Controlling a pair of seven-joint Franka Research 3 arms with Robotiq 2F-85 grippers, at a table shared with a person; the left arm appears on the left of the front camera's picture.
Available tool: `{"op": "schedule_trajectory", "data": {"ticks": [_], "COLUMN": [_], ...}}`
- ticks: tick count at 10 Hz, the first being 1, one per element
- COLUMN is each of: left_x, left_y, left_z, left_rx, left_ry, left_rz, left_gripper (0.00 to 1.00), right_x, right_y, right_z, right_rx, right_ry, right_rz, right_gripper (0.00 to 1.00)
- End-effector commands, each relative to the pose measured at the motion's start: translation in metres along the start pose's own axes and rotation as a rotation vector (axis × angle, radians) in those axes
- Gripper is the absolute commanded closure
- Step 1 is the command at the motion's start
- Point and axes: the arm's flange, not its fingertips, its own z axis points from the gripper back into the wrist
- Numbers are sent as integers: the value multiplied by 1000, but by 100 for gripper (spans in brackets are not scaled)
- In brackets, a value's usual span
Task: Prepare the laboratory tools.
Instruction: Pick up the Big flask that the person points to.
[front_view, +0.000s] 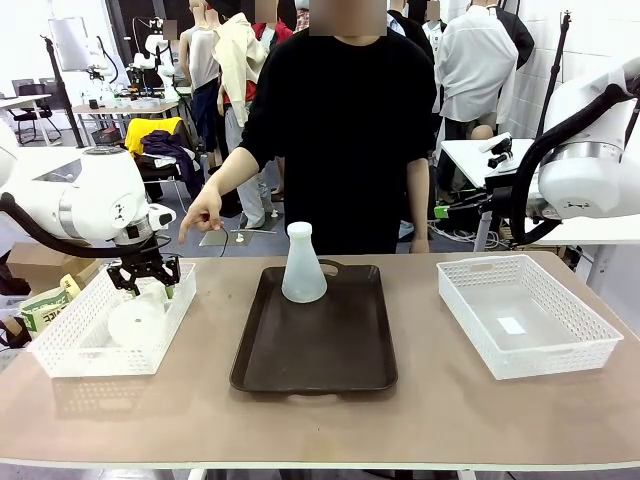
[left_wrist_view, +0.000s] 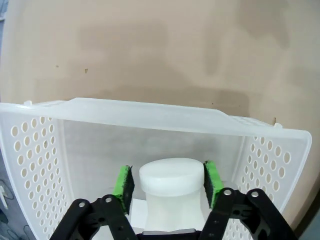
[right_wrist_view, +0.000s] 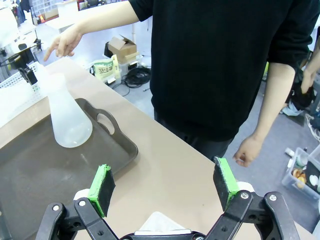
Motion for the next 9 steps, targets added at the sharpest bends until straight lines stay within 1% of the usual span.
{"op": "schedule_trajectory", "data": {"ticks": [1,2,3,6,7,9], "left_x": [3,2,2,0,0,0], "left_y": [-3,-2,-1,0,3,3], "left_z": [4,5,6,6,1,1], "left_rx": [45,50,54,54,13,13], "left_ry": [1,3,10,21,15,15], "left_rz": [30,36,43,71,22,22], "left_gripper": [71,88,100,100,100,100], "right_x": [0,0,0,0,0,0], "right_y": [2,2,2,2,2,2], "right_z": [2,2,2,2,2,2], "right_rx": [-1,-1,-1,-1,-1,-1], "right_ry": [17,17,17,17,17,17], "right_rz": [-9,-9,-9,-9,-9,-9], "right_gripper": [0,0,0,0,0,0]}}
